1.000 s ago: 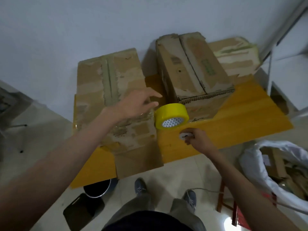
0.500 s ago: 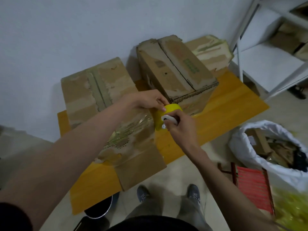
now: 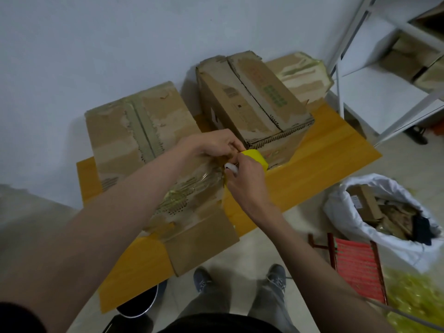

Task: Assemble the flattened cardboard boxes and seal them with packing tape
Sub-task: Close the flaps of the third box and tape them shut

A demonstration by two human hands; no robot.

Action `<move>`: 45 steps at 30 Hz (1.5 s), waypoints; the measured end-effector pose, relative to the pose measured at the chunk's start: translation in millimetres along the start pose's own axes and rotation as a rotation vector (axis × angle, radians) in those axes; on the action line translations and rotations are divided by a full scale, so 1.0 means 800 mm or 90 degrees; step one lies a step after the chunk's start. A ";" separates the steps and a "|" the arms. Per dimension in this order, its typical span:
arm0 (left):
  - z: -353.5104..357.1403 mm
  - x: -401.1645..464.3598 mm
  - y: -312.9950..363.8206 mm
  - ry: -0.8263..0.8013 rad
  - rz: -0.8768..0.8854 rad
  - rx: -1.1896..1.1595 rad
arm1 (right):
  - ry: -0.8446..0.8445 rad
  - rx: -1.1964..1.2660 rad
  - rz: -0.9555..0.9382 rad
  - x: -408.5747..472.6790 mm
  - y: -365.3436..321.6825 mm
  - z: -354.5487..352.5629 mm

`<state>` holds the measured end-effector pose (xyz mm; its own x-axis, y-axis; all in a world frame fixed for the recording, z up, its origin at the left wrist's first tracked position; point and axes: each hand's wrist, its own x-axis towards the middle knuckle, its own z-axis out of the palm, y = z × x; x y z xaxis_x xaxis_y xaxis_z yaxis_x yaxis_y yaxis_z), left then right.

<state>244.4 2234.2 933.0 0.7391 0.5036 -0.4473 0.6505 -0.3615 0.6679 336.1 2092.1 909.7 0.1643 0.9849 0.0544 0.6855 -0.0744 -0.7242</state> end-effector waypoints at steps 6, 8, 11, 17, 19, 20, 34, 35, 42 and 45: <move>0.000 0.001 0.000 -0.003 -0.023 -0.028 | -0.113 -0.123 0.021 -0.010 0.022 -0.009; -0.001 0.001 0.001 0.000 -0.032 -0.037 | -0.183 -0.171 0.064 -0.017 0.042 -0.008; 0.000 0.001 0.001 0.000 -0.038 -0.049 | -0.271 -0.221 0.100 -0.014 0.077 -0.016; 0.003 -0.002 0.003 0.015 -0.053 -0.067 | -0.348 -0.164 0.207 0.010 0.172 -0.017; 0.003 -0.004 0.003 0.020 -0.063 -0.073 | -0.359 -0.165 0.205 0.020 0.207 0.003; 0.003 -0.005 0.003 0.024 -0.070 -0.075 | -0.364 -0.166 0.206 0.024 0.222 0.016; 0.007 0.017 -0.009 0.034 -0.127 -0.078 | -0.139 0.059 -0.002 0.063 0.259 0.063; 0.008 0.017 -0.007 0.036 -0.127 -0.084 | -0.100 0.127 -0.063 0.062 0.241 0.042; 0.014 0.013 0.022 0.035 -0.111 -0.077 | -0.277 0.086 -0.248 0.088 0.144 -0.058; 0.013 0.011 0.045 0.063 -0.098 -0.094 | -0.437 0.050 -0.173 0.111 0.125 -0.085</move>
<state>276.0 2217.1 947.0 0.6081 0.6205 -0.4952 0.7163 -0.1598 0.6793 467.3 2161.8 888.8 -0.5020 0.8449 -0.1846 0.5819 0.1720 -0.7949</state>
